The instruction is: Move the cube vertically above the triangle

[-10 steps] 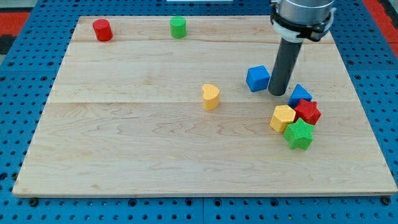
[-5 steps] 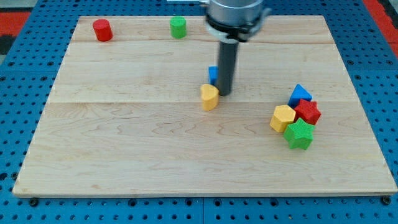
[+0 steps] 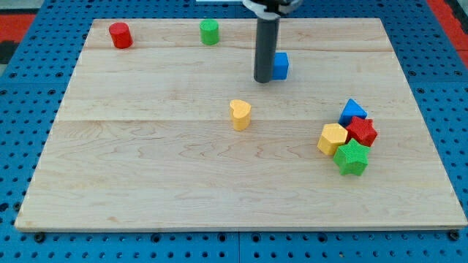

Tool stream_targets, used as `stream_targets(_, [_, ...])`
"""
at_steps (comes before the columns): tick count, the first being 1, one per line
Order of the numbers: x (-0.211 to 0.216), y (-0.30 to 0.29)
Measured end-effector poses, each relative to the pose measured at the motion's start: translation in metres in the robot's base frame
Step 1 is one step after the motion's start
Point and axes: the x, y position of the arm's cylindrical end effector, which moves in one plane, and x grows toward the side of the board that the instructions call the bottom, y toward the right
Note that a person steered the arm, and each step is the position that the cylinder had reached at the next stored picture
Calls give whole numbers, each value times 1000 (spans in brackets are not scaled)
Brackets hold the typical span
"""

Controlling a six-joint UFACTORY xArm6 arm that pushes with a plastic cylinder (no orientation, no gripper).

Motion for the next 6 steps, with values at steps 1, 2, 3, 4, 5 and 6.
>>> stream_targets(1, [-22, 38])
stream_targets(2, [-48, 68])
stream_targets(3, [-77, 87])
stream_targets(4, [-86, 119])
stream_targets(5, [7, 144])
stream_targets(6, [79, 224])
